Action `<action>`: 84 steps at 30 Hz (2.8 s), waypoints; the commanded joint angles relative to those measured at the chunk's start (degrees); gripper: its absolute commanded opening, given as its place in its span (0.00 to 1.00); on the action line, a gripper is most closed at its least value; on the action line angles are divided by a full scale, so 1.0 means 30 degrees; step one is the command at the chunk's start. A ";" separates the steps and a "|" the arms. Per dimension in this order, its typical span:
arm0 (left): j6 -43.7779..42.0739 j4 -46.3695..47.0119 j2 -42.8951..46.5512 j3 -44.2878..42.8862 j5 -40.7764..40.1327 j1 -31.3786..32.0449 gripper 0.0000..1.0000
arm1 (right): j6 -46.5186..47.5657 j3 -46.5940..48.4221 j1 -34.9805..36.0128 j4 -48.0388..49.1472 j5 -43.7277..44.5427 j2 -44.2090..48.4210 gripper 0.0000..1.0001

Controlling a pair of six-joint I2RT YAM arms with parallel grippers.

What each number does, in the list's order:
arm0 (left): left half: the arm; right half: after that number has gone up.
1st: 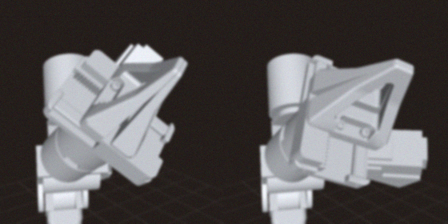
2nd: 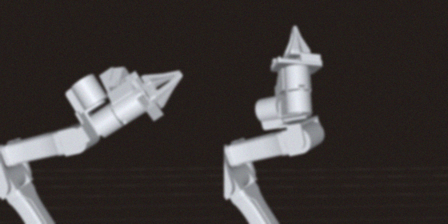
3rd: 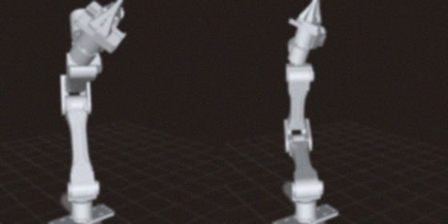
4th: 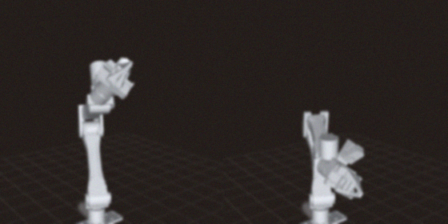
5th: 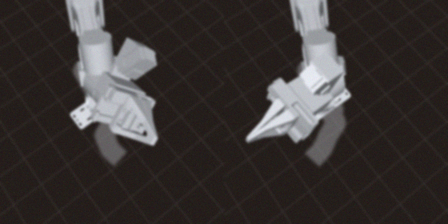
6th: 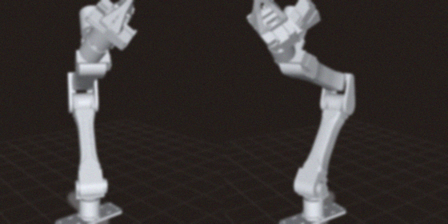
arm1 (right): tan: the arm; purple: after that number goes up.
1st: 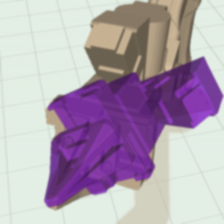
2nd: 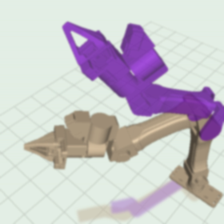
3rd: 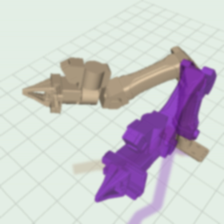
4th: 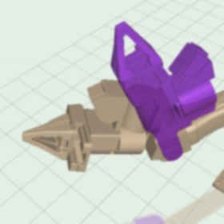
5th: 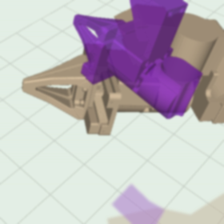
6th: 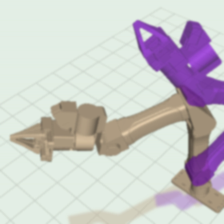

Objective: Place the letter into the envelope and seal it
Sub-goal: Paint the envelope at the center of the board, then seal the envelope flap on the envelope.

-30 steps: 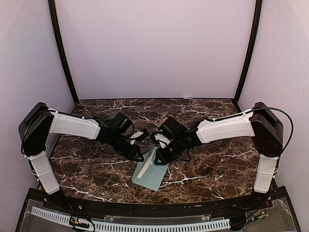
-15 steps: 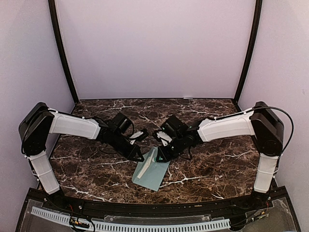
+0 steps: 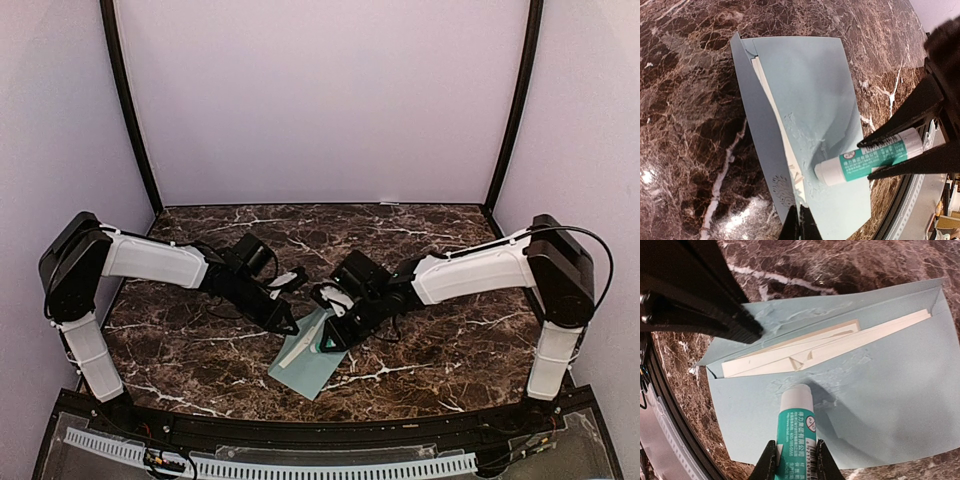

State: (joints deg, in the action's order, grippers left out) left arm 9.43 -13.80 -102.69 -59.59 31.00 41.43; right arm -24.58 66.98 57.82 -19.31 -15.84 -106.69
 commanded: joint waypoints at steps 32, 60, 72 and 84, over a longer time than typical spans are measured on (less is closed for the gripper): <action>-0.0478 -0.0524 -0.0250 -0.0001 0.0014 0.0073 0.00 | -0.1175 0.0368 -0.1245 -0.0880 0.2070 -0.0938 0.07; 0.1410 -0.1392 0.3328 -0.0728 -0.0828 -0.2835 0.56 | -0.3491 -0.5232 -0.2515 0.5291 0.4382 0.8260 0.09; 0.2153 -0.1058 0.2213 -0.0037 -0.0955 -0.4215 0.36 | -0.3197 -0.5971 -0.2516 0.6968 0.4933 0.9489 0.09; 0.1250 -0.1816 0.0145 -0.1200 -0.1417 -0.1914 0.26 | -0.3492 -0.6478 -0.2516 0.8043 0.4909 0.9524 0.09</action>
State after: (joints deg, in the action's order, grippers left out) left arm 15.00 -17.06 -101.30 -60.34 27.75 33.28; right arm -34.59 48.38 50.57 1.34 -1.63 -78.85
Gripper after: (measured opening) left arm 0.275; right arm 0.186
